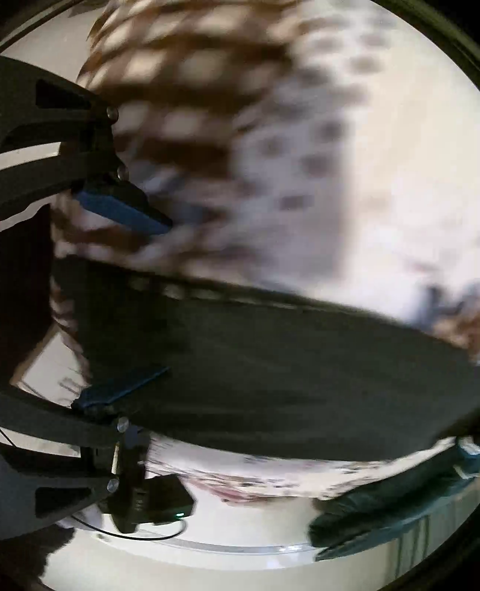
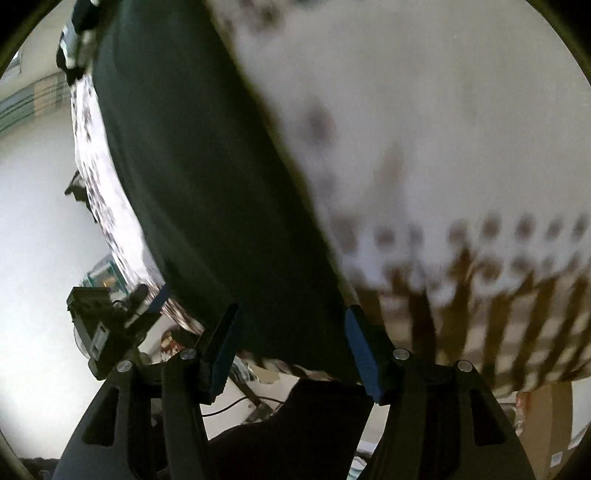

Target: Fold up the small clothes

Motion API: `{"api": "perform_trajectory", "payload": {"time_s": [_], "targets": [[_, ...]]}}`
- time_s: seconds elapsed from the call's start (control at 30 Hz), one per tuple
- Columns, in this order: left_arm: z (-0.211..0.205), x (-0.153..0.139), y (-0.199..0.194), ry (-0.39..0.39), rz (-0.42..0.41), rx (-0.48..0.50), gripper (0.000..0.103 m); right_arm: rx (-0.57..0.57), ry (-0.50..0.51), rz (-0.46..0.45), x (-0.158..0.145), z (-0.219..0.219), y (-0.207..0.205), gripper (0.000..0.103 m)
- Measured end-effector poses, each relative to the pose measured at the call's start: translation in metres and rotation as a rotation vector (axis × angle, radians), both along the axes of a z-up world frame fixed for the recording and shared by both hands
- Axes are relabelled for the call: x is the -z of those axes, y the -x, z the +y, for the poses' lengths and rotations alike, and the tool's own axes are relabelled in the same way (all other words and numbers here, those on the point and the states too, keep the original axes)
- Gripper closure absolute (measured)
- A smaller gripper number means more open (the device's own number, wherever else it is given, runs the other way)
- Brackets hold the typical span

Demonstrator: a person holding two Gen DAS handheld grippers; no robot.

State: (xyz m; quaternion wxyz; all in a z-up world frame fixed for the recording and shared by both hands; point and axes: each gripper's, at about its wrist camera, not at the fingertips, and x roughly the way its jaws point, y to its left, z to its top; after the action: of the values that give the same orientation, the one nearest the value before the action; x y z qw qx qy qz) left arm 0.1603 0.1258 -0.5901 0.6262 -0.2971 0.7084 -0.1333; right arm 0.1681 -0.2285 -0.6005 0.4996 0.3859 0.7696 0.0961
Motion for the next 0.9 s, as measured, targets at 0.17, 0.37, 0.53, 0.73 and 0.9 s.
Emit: {"api": "perform_trajectory", "payload": {"time_s": [0.17, 0.37, 0.53, 0.73, 0.9], "targets": [[-0.018, 0.006, 0.013, 0.011, -0.049, 0.009, 0.031, 0.064, -0.051, -0.021, 0.025, 0.020, 0.025, 0.043], [-0.033, 0.003, 0.015, 0.008, -0.107, -0.004, 0.030, 0.138, -0.151, -0.077, 0.028, 0.035, 0.033, 0.044], [-0.045, -0.002, 0.031, -0.017, -0.133, 0.017, 0.065, 0.139, -0.136, -0.104, 0.025, 0.057, 0.038, 0.090], [-0.044, -0.012, 0.043, -0.052, -0.165, 0.006, 0.094, 0.179, -0.073, -0.088, 0.013, 0.066, 0.045, 0.092], [-0.047, -0.037, 0.063, -0.017, -0.191, 0.008, 0.095, 0.142, -0.058, -0.103, -0.017, 0.060, 0.062, 0.093]]}}
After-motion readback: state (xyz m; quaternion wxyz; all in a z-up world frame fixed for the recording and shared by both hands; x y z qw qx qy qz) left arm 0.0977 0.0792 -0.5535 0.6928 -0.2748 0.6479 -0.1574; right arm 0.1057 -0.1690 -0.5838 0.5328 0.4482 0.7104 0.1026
